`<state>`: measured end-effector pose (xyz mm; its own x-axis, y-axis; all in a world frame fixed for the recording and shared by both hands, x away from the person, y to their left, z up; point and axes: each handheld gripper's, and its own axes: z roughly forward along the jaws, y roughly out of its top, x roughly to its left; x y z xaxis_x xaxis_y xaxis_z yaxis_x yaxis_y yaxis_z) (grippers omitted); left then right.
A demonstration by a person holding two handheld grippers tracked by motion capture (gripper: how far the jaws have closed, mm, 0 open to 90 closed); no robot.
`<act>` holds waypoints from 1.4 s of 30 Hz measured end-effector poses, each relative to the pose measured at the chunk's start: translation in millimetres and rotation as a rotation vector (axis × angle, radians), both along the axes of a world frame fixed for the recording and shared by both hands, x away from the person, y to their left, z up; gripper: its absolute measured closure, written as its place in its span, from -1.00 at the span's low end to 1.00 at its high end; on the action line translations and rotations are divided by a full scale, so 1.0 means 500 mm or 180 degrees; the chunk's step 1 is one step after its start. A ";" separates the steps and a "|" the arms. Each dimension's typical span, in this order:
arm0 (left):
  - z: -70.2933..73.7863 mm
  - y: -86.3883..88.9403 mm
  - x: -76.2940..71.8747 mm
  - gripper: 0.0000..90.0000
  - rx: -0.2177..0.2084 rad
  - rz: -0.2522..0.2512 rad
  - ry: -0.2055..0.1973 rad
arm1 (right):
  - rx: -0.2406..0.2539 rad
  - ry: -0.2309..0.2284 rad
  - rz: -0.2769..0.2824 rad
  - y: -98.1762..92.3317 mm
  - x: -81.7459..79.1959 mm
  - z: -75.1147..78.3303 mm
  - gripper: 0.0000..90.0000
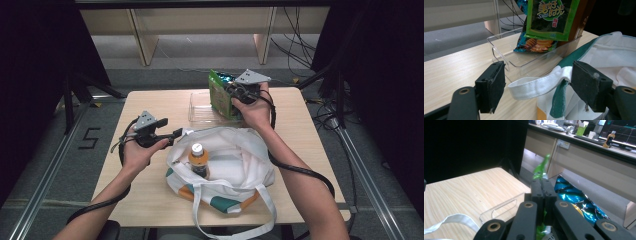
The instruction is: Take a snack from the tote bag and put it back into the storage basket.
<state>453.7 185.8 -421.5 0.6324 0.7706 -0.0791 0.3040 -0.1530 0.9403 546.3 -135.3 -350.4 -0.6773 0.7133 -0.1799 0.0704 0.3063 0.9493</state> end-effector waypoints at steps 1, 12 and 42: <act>0.000 0.000 0.000 -0.41 0.0005 -0.0002 0.0000 | -0.0035 -0.0028 -0.0007 -0.001 0.001 0.001 1.00; 0.000 0.000 0.000 -0.41 0.0006 -0.0005 0.0001 | -0.0028 0.0013 -0.0047 0.004 0.007 -0.008 1.00; -0.003 0.000 0.001 -0.41 0.0002 -0.0004 0.0018 | -0.0220 -0.0060 -0.0099 0.007 0.024 -0.029 1.00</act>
<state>454.1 186.0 -422.8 0.6329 0.7698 -0.0823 0.3092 -0.1540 0.9384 558.2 -131.7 -365.0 -0.6511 0.7194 -0.2421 0.0631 0.3692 0.9272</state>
